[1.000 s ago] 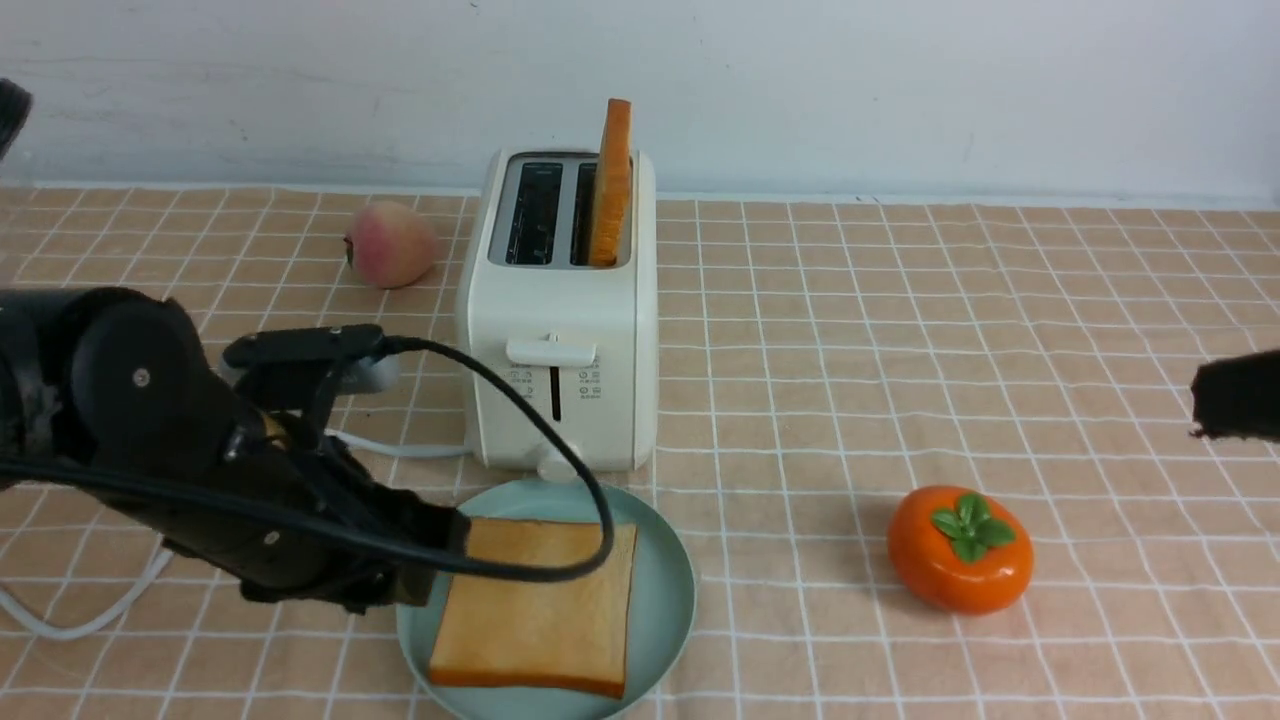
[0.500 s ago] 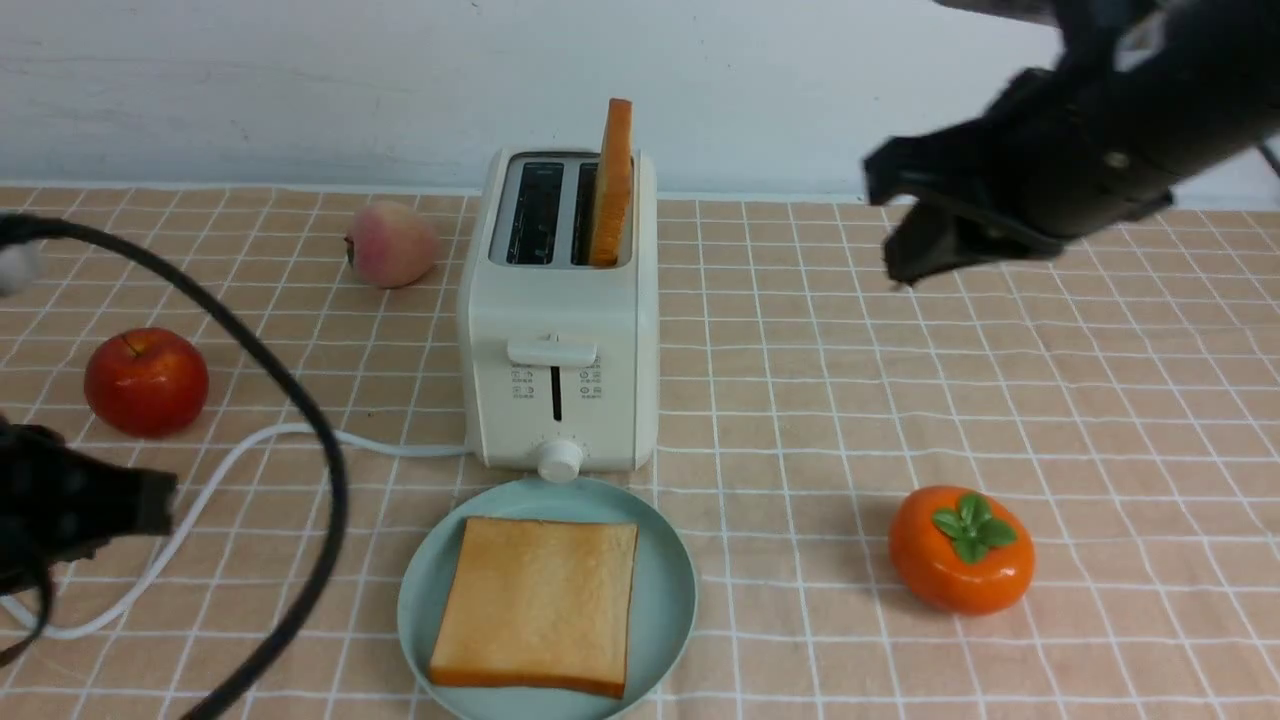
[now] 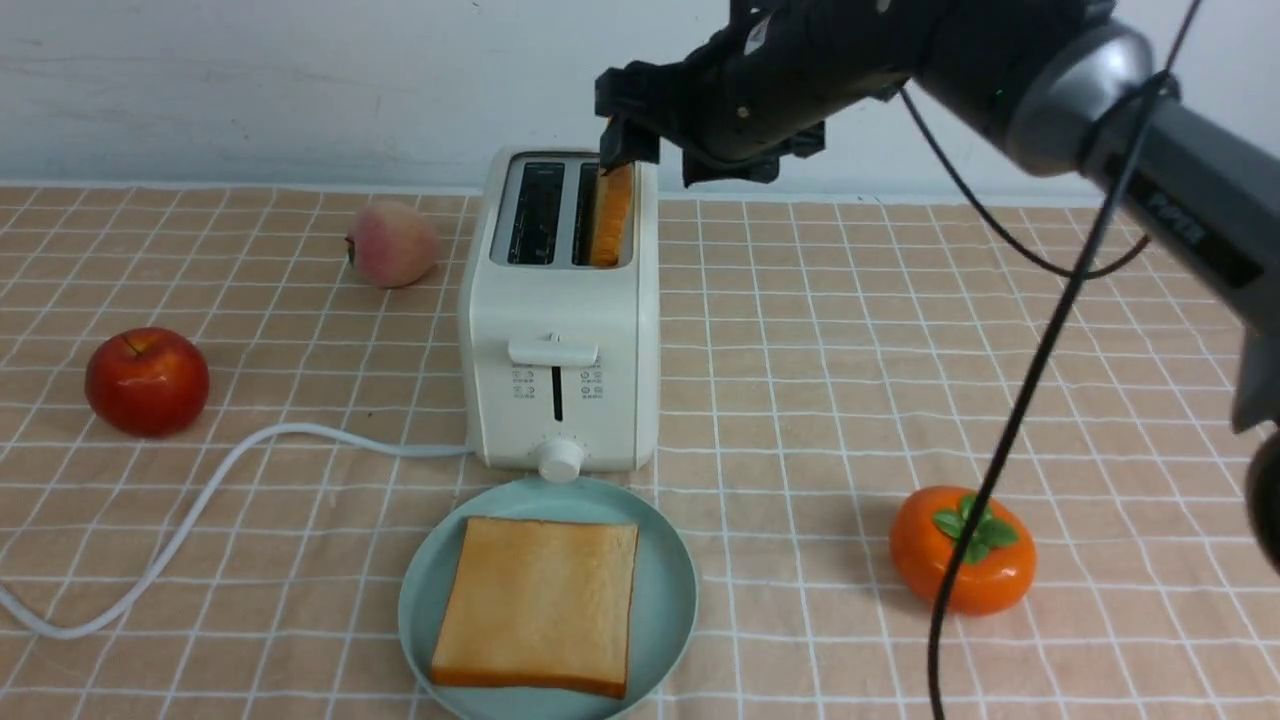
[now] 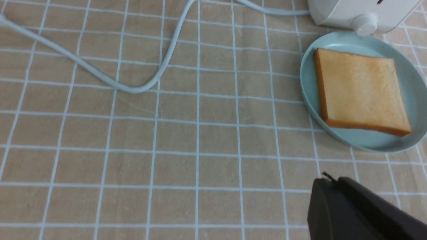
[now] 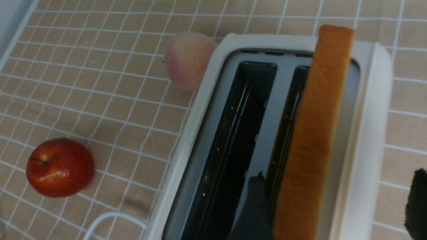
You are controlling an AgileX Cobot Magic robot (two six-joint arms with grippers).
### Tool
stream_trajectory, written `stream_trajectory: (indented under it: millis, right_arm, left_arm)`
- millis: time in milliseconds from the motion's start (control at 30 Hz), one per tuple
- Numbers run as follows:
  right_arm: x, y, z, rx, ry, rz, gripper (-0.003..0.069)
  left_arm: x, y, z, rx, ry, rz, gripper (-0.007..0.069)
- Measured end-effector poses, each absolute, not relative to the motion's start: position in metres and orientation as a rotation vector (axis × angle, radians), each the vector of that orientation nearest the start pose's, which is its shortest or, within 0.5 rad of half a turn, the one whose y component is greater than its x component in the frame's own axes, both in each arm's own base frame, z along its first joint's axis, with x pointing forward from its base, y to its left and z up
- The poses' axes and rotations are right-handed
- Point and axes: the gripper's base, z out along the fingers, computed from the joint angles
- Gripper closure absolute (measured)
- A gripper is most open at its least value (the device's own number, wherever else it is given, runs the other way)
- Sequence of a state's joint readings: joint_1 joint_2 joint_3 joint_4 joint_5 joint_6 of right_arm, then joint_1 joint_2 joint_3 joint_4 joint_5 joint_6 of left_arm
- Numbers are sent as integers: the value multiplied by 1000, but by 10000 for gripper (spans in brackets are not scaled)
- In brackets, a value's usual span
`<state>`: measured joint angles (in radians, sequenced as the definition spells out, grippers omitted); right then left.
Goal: Take toasted bread from bread machine on light coffee tablecloth place on plate.
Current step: 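Grasp the toast slice in the toaster and pull it up out of the slot with the right gripper, then place the held slice of bread on top of the slice on the plate with the right gripper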
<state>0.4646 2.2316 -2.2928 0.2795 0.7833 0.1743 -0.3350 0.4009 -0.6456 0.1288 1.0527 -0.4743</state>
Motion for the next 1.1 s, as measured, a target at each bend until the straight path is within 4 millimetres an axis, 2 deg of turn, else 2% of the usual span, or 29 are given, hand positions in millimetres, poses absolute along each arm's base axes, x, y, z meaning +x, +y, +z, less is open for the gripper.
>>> stream_trajectory:
  millis: [67, 133, 200, 233, 300, 333, 367, 400, 467, 500, 533, 567, 600, 633, 700, 733, 800, 867, 900, 933, 967, 1100]
  right_arm:
    - [466, 254, 314, -201, 2258, 697, 93]
    - [469, 257, 309, -189, 2262, 717, 134]
    - [468, 257, 312, -182, 2253, 733, 260]
    - [467, 257, 316, -186, 2249, 735, 377]
    - [463, 255, 326, -201, 2242, 726, 519]
    - [458, 251, 337, -229, 2237, 702, 580]
    - [458, 251, 337, -234, 2240, 697, 588]
    - [449, 246, 355, -274, 2223, 674, 587]
    - [438, 240, 375, -321, 2208, 649, 580]
    - [413, 228, 415, -395, 2161, 622, 577]
    - [398, 221, 436, -438, 2140, 600, 577]
    - [394, 219, 439, -456, 2144, 590, 577]
    - [366, 205, 470, -513, 2119, 557, 577]
    - [363, 203, 472, -528, 2128, 548, 577]
    - [336, 188, 494, -566, 2135, 507, 577]
    - [328, 184, 499, -571, 2140, 504, 577]
    - [325, 183, 500, -574, 2145, 511, 577]
    - [321, 192, 482, -625, 2220, 582, 577]
    - [320, 200, 466, -667, 2273, 635, 577]
    - [320, 200, 466, -674, 2270, 634, 577]
    - [319, 213, 442, -744, 2340, 715, 577]
    - [316, 243, 371, -909, 2479, 1033, 577]
  left_arm:
    - [49, -6, 308, -151, 2324, -248, 638]
    - [47, -5, 306, -153, 2339, -241, 638]
    - [47, -5, 306, -153, 2339, -241, 638]
    - [47, -5, 306, -153, 2337, -242, 638]
    - [48, -6, 307, -153, 2328, -246, 638]
    - [49, -6, 308, -151, 2317, -251, 638]
    - [49, -6, 308, -151, 2315, -252, 638]
    - [49, -6, 309, -149, 2303, -257, 638]
    - [50, -7, 309, -148, 2298, -259, 638]
    - [50, -7, 310, -147, 2290, -262, 638]
    - [50, -7, 310, -147, 2288, -263, 638]
    - [50, -7, 310, -147, 2288, -264, 638]
    - [51, -7, 310, -145, 2281, -264, 638]
    - [51, -7, 310, -145, 2280, -263, 638]
    - [52, -6, 311, -142, 2268, -253, 638]
    - [52, -6, 311, -140, 2262, -244, 638]
    - [52, -5, 311, -140, 2260, -238, 638]
    - [52, -4, 312, -137, 2256, -220, 638]
    - [52, -4, 312, -137, 2255, -214, 638]
    - [52, -4, 312, -137, 2254, -213, 638]
    - [53, -3, 312, -136, 2253, -209, 638]
    - [53, -3, 312, -136, 2252, -204, 638]
